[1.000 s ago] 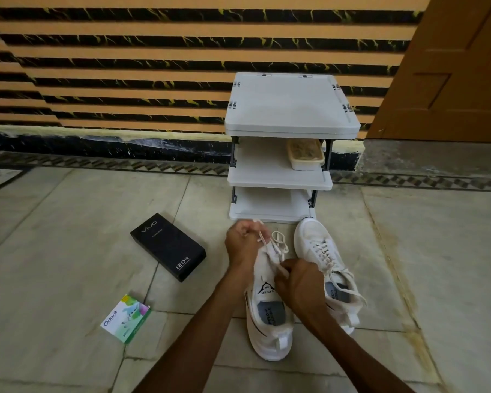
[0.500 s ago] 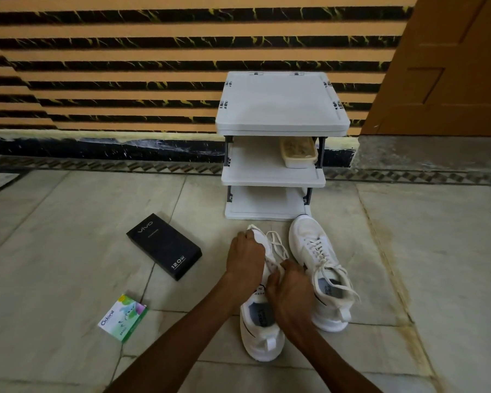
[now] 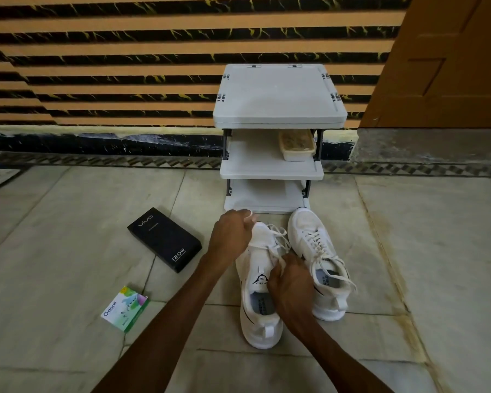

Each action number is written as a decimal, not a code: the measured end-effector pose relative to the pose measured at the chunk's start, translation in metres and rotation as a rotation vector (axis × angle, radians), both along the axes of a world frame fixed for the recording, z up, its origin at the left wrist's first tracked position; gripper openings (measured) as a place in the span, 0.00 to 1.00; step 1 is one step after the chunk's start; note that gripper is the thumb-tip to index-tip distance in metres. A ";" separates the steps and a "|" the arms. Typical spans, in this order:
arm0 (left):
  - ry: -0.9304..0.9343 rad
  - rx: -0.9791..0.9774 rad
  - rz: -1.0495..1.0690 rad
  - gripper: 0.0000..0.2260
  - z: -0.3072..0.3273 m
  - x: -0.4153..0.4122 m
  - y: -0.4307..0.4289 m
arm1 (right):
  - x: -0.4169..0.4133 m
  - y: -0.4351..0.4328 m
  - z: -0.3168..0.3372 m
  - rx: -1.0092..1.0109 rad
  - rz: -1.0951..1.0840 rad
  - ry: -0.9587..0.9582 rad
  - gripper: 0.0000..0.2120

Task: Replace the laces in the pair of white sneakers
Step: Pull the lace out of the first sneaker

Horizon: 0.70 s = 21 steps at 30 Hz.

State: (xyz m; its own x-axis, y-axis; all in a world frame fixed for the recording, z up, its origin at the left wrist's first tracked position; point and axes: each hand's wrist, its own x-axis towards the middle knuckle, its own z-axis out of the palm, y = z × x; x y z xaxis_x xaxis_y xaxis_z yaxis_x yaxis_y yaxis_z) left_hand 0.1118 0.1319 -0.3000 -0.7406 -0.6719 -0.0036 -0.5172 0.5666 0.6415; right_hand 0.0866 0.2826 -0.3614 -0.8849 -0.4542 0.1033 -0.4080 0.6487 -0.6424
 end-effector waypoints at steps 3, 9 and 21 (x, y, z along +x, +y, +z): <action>-0.370 -0.263 -0.123 0.13 -0.028 0.008 -0.005 | 0.000 0.000 -0.001 0.011 -0.011 -0.009 0.13; 0.119 -0.022 0.113 0.09 -0.004 0.007 -0.003 | -0.001 -0.001 0.003 0.076 0.028 -0.006 0.13; 0.299 0.282 0.111 0.19 -0.029 0.007 0.012 | -0.003 -0.002 0.004 0.203 0.068 -0.023 0.15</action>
State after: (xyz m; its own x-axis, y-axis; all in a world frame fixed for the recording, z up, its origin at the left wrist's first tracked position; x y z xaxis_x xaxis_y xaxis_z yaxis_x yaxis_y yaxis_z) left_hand 0.1190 0.1442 -0.3294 -0.6604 -0.7509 0.0053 -0.3327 0.2989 0.8944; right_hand 0.0837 0.2801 -0.3572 -0.8525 -0.5224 -0.0166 -0.4419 0.7374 -0.5108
